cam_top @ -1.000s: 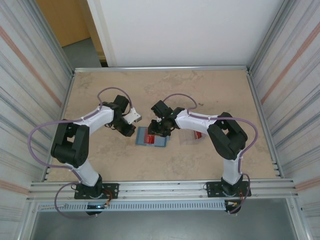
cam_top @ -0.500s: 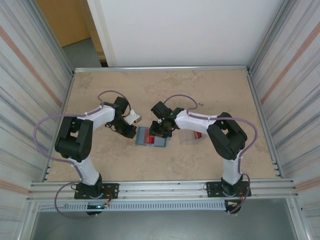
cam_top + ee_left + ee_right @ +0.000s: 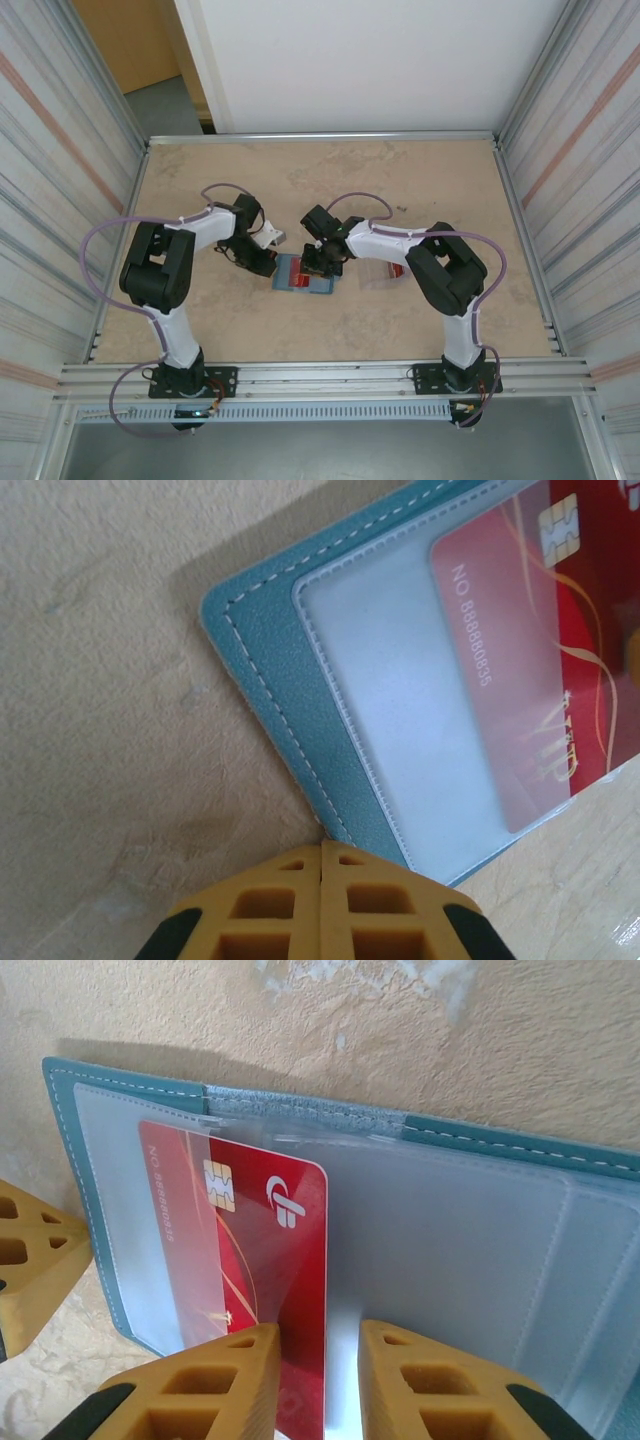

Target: Put the credit cards into the card holder

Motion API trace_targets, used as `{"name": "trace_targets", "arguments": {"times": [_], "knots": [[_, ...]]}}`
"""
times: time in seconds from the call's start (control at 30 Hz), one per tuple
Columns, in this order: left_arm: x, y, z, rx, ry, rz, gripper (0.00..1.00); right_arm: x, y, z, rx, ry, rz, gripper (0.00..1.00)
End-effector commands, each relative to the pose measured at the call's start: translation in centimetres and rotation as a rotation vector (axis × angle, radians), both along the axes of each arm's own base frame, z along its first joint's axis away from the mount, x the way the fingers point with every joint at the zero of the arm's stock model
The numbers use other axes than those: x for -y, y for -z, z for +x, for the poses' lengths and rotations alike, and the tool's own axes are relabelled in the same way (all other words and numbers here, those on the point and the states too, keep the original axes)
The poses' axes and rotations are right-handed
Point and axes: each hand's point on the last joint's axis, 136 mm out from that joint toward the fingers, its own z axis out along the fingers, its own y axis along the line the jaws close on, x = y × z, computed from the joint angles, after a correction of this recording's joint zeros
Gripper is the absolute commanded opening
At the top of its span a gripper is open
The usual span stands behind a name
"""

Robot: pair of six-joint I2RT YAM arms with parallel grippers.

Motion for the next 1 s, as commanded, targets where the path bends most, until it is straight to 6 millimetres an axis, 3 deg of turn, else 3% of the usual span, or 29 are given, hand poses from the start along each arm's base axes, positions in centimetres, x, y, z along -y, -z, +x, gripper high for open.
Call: {"name": "trace_targets", "arguments": {"times": [0.0, 0.53, 0.97], "knots": [[1.2, 0.1, -0.5, -0.039, 0.01, -0.031, 0.0, -0.4, 0.2, 0.1, -0.016, 0.014, 0.006, 0.24], [1.2, 0.0, -0.7, -0.034, 0.011, -0.033, 0.0, -1.3, -1.2, 0.2, 0.01, -0.018, 0.013, 0.23], [1.2, 0.1, -0.7, -0.037, 0.008, -0.031, 0.0, -2.2, -0.5, 0.0, -0.01, -0.024, 0.025, 0.23]]}}
